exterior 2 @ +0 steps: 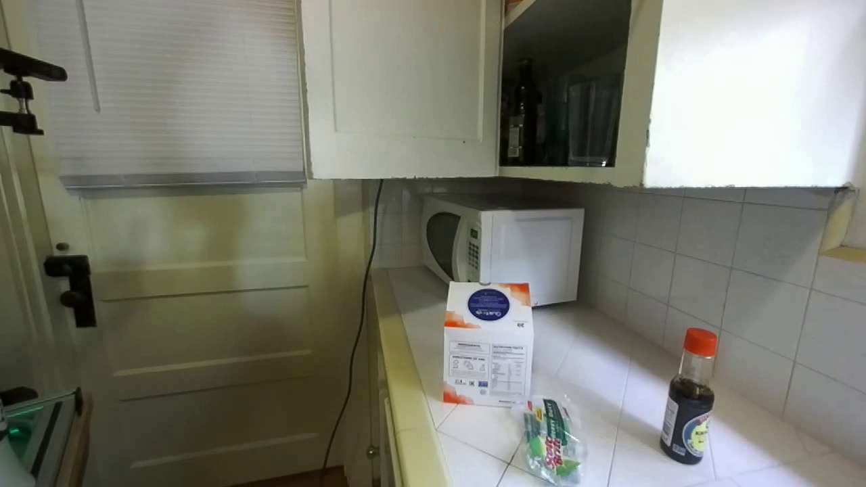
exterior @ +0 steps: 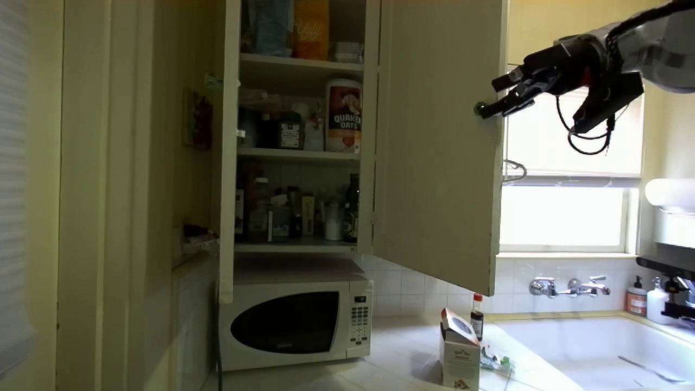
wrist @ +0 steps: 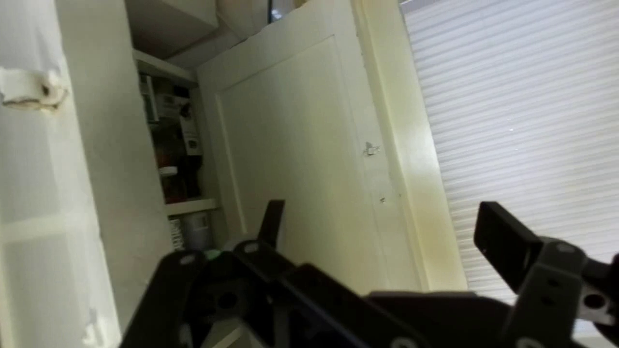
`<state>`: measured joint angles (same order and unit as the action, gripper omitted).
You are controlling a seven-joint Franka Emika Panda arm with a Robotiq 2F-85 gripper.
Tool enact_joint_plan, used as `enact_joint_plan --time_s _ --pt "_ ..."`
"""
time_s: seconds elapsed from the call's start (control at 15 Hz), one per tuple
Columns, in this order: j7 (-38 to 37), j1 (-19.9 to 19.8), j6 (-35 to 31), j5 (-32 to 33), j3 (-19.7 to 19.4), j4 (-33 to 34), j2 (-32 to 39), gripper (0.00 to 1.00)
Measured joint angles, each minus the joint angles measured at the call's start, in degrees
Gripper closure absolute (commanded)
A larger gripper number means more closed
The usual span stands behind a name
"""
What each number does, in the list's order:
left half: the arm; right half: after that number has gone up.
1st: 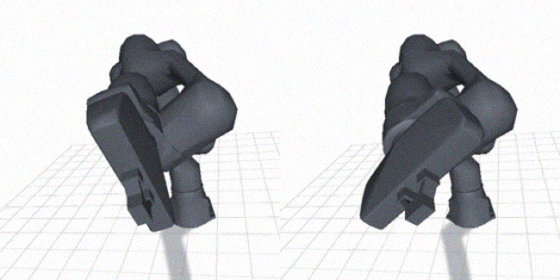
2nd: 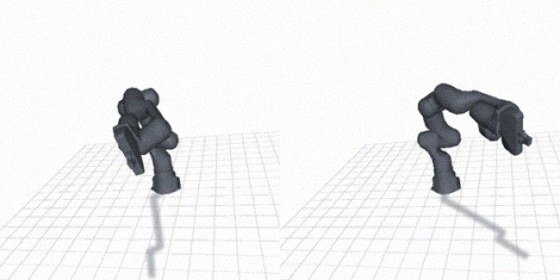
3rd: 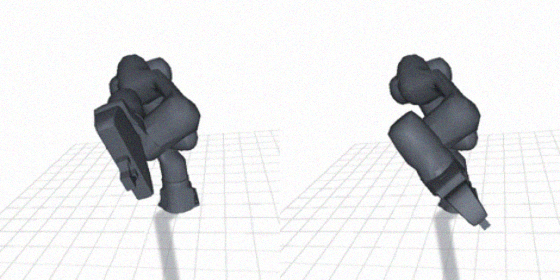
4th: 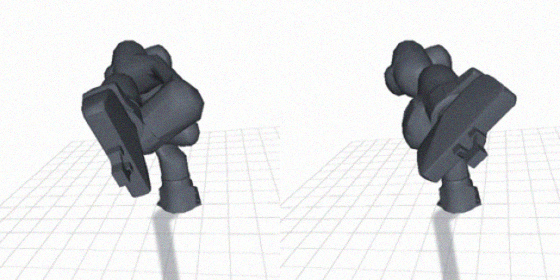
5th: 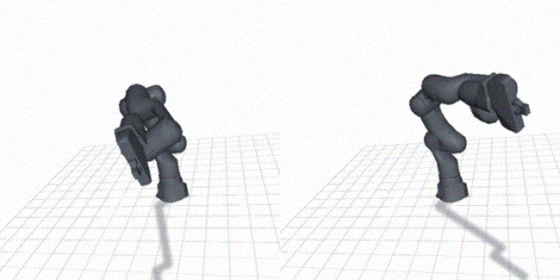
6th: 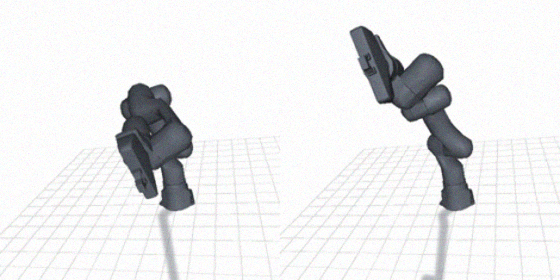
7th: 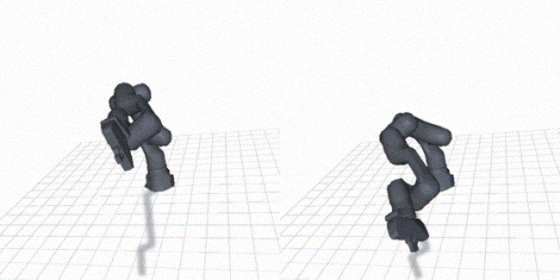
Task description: Open the top right cabinet door
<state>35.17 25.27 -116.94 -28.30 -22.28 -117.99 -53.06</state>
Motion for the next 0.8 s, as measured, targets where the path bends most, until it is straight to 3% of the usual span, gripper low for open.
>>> enact_joint_plan --time_s 0.33,0.8 --pt "0.62 4.83 3.76 -5.06 2.25 2.41 4.93 0.00" --pt "7.55 3.75 10.66 -8.43 4.27 6.06 11.78 0.00"
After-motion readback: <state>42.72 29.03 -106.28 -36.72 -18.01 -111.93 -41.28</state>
